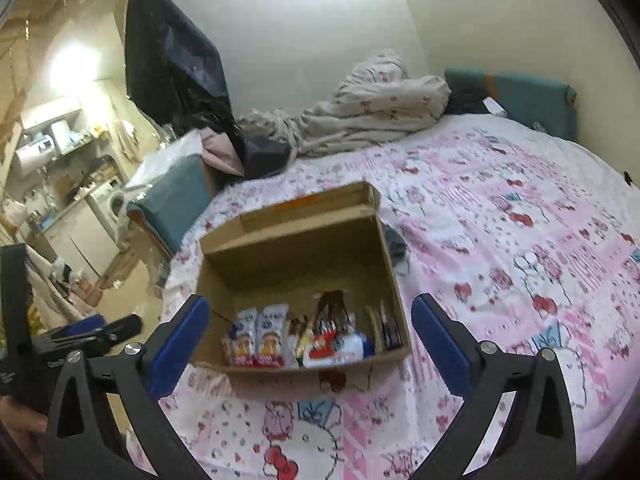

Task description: Organize snacks

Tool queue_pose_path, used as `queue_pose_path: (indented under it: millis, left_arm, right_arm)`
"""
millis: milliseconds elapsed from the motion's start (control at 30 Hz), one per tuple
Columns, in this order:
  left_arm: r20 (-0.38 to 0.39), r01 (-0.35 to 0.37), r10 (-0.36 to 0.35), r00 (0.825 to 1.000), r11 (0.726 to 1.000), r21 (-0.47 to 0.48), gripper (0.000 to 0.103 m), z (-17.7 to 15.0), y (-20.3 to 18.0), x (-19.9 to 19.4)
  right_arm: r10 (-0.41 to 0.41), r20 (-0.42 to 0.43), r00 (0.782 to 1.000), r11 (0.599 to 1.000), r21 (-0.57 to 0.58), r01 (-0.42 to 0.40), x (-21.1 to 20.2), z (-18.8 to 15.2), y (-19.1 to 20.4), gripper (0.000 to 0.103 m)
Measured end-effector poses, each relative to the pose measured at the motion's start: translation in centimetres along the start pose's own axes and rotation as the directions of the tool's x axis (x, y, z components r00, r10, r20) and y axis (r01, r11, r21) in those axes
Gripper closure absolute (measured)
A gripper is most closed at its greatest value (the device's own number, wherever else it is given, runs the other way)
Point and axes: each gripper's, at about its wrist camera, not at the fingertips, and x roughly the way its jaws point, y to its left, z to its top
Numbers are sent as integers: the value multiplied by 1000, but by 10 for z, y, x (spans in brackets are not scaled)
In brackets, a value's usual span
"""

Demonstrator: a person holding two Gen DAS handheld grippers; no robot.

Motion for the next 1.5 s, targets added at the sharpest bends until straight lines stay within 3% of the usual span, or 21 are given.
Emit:
queue_pose_path:
  millis: [133,233,567,1500]
  left_arm:
    - [-3,-18,18,1000,1000,15,1,-15,4,-5]
    - [-6,-32,32,999,999,9,1,-22,5,-4]
    - [18,-3,3,1000,1000,23,1,-22,-3,-3]
    - [6,-1,1,1000,1000,2,1,-21,0,-1]
  right_arm:
    - [-15,-41,999,1000,2,15,1,-14,3,0]
    - [-44,-24,999,999,-21,44,1,-19,10,0]
    - [-69,-57,996,994,-91,63,22,-26,23,0]
    - [-73,-89,993,994,-82,65,32,-29,22,0]
